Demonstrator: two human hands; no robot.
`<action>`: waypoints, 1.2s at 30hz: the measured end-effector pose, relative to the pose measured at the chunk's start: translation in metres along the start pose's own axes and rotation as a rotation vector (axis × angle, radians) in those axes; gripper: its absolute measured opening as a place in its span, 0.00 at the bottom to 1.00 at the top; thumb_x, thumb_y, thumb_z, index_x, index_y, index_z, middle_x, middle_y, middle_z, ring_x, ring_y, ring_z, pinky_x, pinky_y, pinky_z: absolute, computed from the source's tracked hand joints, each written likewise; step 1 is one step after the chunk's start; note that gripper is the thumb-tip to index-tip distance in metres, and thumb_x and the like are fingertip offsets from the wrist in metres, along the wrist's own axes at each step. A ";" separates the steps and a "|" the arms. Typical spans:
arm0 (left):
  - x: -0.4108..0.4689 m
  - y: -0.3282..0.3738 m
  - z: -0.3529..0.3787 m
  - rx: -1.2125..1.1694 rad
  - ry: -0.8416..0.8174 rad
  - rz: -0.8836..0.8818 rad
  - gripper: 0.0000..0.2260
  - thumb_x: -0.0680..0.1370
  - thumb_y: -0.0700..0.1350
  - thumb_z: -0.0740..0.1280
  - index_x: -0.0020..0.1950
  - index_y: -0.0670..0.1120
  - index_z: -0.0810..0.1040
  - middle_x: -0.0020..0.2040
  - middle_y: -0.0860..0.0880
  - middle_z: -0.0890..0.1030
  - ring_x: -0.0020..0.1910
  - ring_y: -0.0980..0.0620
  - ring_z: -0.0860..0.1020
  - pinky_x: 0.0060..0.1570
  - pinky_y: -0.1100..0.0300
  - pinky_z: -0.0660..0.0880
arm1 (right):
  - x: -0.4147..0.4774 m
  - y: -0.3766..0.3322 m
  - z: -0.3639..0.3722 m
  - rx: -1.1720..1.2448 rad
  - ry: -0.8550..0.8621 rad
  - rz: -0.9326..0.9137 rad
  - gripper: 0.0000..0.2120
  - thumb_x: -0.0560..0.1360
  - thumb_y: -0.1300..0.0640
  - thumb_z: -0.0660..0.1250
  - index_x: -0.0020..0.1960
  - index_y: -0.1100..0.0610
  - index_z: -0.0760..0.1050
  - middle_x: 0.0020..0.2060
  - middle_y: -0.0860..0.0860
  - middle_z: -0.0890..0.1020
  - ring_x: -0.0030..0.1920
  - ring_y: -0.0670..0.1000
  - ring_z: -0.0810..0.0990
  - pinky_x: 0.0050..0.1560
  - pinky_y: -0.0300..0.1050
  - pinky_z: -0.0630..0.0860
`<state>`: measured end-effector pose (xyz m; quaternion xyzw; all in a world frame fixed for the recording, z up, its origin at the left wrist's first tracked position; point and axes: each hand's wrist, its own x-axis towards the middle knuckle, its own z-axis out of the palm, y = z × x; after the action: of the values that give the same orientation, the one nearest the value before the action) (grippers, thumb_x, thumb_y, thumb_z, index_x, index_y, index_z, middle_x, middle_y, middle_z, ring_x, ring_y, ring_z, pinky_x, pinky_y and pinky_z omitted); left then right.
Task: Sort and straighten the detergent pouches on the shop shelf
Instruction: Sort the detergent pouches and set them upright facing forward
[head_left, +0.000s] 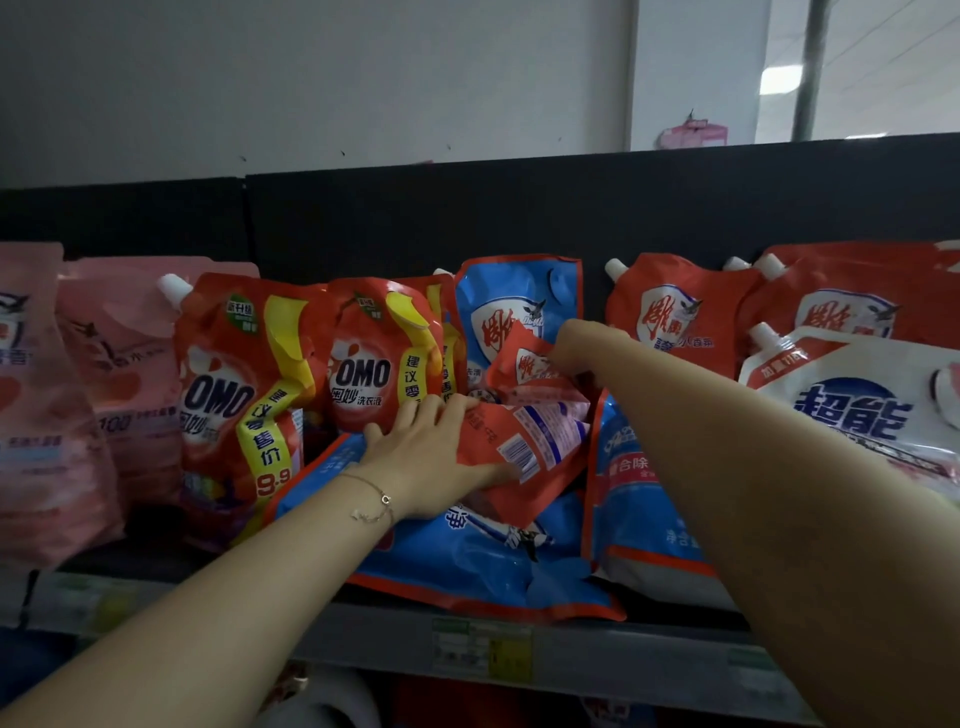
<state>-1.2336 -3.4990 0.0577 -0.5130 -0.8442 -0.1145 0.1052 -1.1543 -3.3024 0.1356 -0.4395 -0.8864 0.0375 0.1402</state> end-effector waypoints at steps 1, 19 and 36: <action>0.000 0.000 0.000 -0.001 0.007 -0.001 0.43 0.66 0.77 0.56 0.75 0.57 0.51 0.73 0.53 0.59 0.73 0.49 0.56 0.66 0.39 0.58 | 0.001 0.000 -0.001 0.016 -0.001 -0.001 0.13 0.78 0.50 0.65 0.57 0.57 0.70 0.46 0.55 0.77 0.54 0.57 0.79 0.62 0.53 0.74; 0.000 0.001 -0.004 -0.243 0.098 -0.223 0.59 0.57 0.71 0.73 0.74 0.42 0.47 0.73 0.43 0.55 0.73 0.44 0.56 0.70 0.46 0.61 | -0.013 -0.044 -0.066 0.618 0.582 -0.222 0.09 0.77 0.55 0.64 0.38 0.53 0.75 0.37 0.47 0.79 0.34 0.46 0.78 0.36 0.42 0.74; 0.028 0.008 -0.006 -0.638 0.502 -0.332 0.48 0.55 0.67 0.77 0.63 0.45 0.59 0.64 0.45 0.65 0.64 0.46 0.67 0.62 0.47 0.69 | -0.019 -0.060 -0.082 0.644 0.696 -0.346 0.11 0.80 0.55 0.62 0.39 0.55 0.72 0.44 0.49 0.79 0.44 0.49 0.81 0.42 0.45 0.79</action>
<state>-1.2387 -3.4732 0.0726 -0.3335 -0.7859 -0.5058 0.1237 -1.1665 -3.3587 0.2209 -0.2071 -0.7905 0.1366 0.5599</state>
